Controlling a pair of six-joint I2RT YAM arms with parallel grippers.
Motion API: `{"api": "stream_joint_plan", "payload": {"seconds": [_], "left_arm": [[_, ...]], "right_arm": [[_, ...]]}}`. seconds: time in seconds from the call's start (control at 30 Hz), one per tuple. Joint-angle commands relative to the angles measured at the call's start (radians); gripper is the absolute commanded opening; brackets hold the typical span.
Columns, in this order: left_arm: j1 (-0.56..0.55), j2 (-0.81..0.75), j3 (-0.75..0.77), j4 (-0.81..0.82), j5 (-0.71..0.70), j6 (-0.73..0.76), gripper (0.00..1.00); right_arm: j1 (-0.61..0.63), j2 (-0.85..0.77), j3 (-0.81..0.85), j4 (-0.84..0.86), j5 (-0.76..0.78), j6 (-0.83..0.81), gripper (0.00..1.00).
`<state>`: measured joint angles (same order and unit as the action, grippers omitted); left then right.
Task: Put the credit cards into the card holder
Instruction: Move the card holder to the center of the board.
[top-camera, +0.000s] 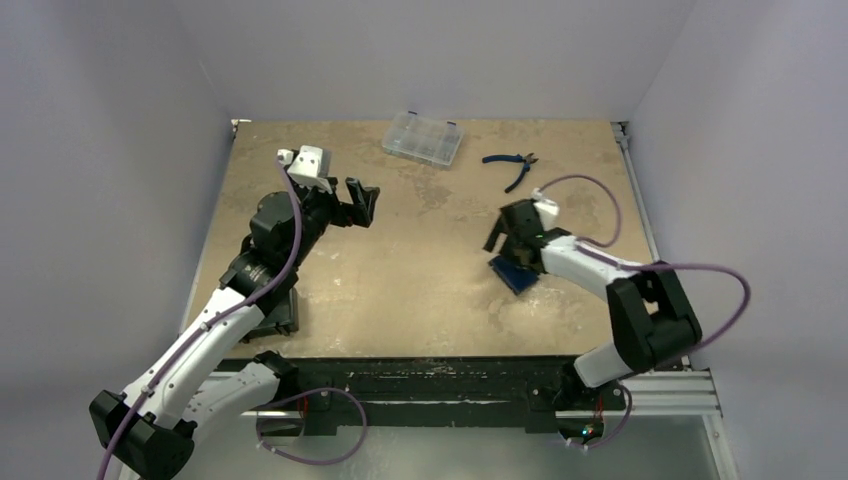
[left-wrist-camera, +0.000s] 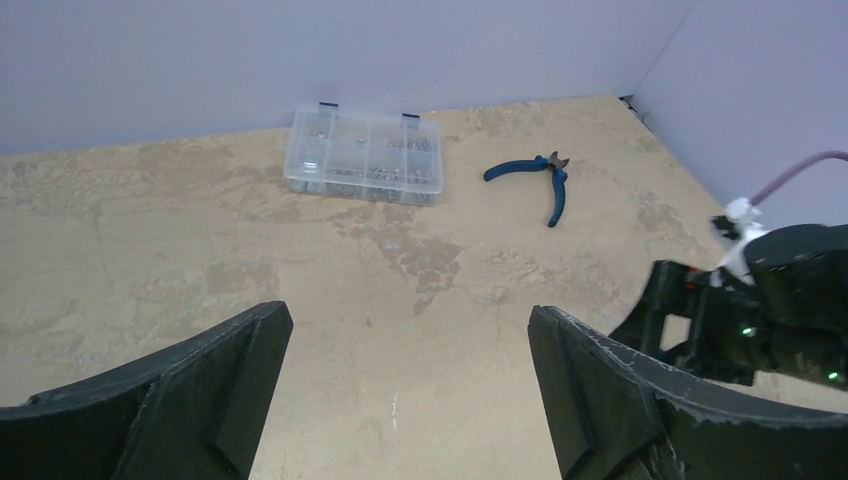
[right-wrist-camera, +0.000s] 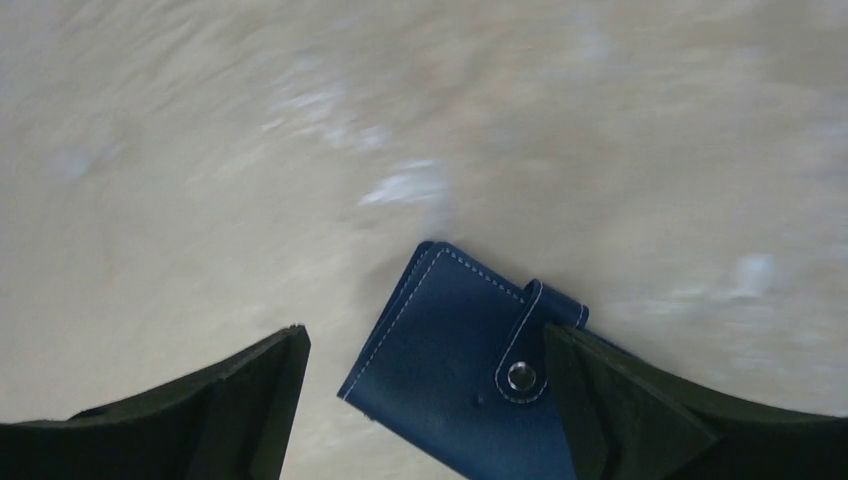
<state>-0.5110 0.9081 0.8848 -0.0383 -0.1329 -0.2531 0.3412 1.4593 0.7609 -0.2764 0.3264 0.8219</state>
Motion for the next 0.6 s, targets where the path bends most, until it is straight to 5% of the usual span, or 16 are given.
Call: {"api": "stream_joint_plan", "payload": {"seconds": [0.0, 0.23, 0.37, 0.57], "left_arm": [[0.003, 0.005, 0.013, 0.043, 0.035, -0.026, 0.97], [-0.002, 0.021, 0.012, 0.046, 0.048, -0.027, 0.97], [-0.01, 0.029, 0.012, 0.044, 0.061, -0.033, 0.97], [-0.025, 0.071, 0.008, 0.04, 0.121, -0.107, 0.97]], "right_arm": [[0.257, 0.164, 0.121, -0.114, -0.032, 0.067, 0.99], [0.269, 0.049, 0.129, -0.054, -0.032, -0.047, 0.99], [0.23, 0.056, 0.15, -0.076, -0.187, -0.224, 0.99], [0.219, 0.049, 0.07, -0.015, -0.314, -0.25, 0.99]]}}
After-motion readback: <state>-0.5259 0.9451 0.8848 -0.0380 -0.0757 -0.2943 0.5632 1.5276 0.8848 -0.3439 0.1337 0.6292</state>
